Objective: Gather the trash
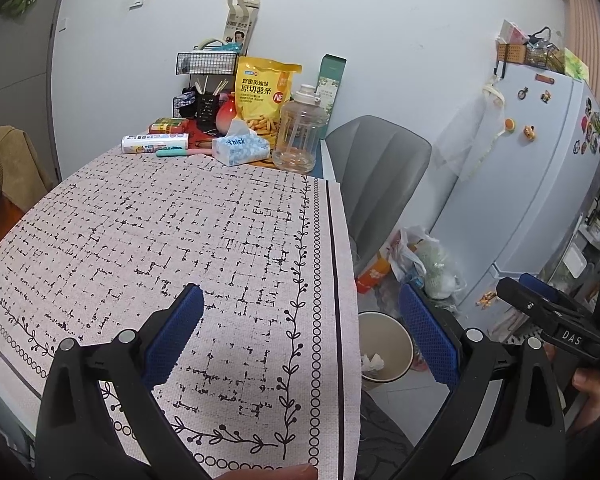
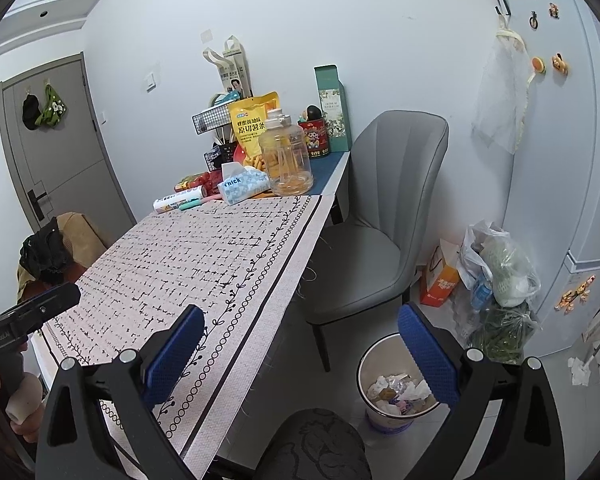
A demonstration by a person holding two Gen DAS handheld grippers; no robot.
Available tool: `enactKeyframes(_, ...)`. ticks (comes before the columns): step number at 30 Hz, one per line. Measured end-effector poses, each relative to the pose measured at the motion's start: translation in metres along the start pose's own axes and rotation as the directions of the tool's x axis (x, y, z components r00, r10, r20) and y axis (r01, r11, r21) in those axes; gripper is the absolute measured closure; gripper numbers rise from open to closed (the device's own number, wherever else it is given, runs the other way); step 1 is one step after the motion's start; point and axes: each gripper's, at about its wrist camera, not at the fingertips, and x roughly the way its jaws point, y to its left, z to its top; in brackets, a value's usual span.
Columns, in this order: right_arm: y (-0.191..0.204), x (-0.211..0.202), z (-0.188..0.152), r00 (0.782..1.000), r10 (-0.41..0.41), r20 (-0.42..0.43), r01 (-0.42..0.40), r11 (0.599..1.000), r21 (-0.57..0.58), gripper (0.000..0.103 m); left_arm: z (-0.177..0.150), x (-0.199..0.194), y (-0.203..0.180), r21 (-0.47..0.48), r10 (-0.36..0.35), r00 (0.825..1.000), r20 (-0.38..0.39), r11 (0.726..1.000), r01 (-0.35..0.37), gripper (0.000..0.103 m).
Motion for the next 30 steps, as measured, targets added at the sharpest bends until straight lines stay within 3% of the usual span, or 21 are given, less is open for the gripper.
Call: enactKeyframes(30, 0.0023, 0.0048, -0.0046, 1.000, -0.005, -0.003, 0.005, 1.000, -0.007, 0.008, -0.0024, 0.0006, 0.0025, -0.011, -0.005, 1.000, -0.005, 1.000, 0.005, 0.006)
